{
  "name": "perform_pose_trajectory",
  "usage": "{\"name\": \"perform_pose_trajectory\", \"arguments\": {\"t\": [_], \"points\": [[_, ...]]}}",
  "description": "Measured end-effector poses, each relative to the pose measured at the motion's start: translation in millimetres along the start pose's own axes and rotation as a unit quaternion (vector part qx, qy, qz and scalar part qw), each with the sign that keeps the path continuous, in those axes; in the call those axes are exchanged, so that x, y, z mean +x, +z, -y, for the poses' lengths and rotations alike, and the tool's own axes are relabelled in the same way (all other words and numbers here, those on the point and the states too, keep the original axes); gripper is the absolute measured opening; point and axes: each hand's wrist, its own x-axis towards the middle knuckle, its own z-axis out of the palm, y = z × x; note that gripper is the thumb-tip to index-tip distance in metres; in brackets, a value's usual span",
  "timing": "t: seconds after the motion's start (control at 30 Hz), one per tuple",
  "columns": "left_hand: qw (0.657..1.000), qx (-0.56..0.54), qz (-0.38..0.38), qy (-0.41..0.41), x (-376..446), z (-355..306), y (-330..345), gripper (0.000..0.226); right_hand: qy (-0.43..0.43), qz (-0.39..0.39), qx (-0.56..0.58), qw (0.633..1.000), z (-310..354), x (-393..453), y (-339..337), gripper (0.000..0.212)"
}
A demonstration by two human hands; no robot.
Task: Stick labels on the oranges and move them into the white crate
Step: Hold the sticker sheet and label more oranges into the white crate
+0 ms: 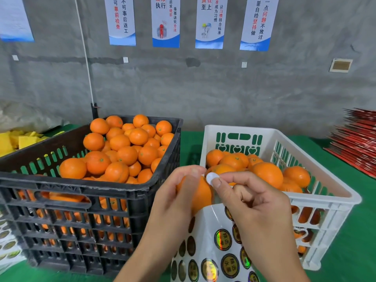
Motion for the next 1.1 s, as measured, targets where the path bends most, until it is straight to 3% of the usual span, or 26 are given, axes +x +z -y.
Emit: {"name": "perform_pose_trajectory", "arguments": {"t": [0.07, 0.2, 0.3, 0.47, 0.6, 0.73, 0.87, 0.93, 1.0, 1.1], "points": [[0.992, -0.110, 0.002, -0.069, 3.8, -4.5, -7.2, 0.040, 0.011, -0.020, 0.008, 1.000, -2.1, 2.6, -4.7, 0.009], [0.976, -0.192, -0.008, -0.105, 14.6, -11.9, -12.9, 0.039, -0.045, -0.039, -0.102, 0.993, -7.0, 2.0, -4.9, 0.004], [0.974, -0.202, 0.010, -0.101, 12.4, -14.3, -9.6, 0.041, -0.061, -0.006, -0.135, 0.989, -11.7, -2.4, 2.2, 0.005], [0.968, -0.230, 0.004, -0.103, 11.6, -11.1, -10.9, 0.045, -0.017, 0.026, -0.039, 0.999, -9.4, -1.4, 1.4, 0.013], [0.970, -0.226, 0.011, -0.085, 11.2, -1.4, -9.4, 0.037, -0.003, 0.043, -0.038, 0.998, -10.2, -1.0, -1.8, 0.028], [0.982, -0.182, 0.022, -0.036, 8.2, 5.3, -12.8, 0.048, -0.051, 0.075, -0.135, 0.987, -15.3, -1.9, -1.8, 0.047], [0.985, -0.170, 0.014, -0.027, 5.8, -2.6, -9.9, 0.059, -0.115, 0.113, -0.275, 0.948, -19.4, 0.2, -1.6, 0.057], [0.987, -0.156, -0.013, -0.028, 7.0, -8.0, -6.6, 0.057, -0.120, 0.133, -0.258, 0.949, -19.9, 1.4, -3.8, 0.056], [0.988, -0.146, -0.030, -0.029, 10.8, -12.8, -1.1, 0.049, -0.106, 0.117, -0.196, 0.968, -18.4, 3.3, -6.4, 0.052], [0.992, -0.119, -0.032, -0.007, 25.9, -21.5, 11.1, 0.041, -0.063, 0.000, -0.150, 0.987, -13.3, 7.6, -11.9, 0.025]]}}
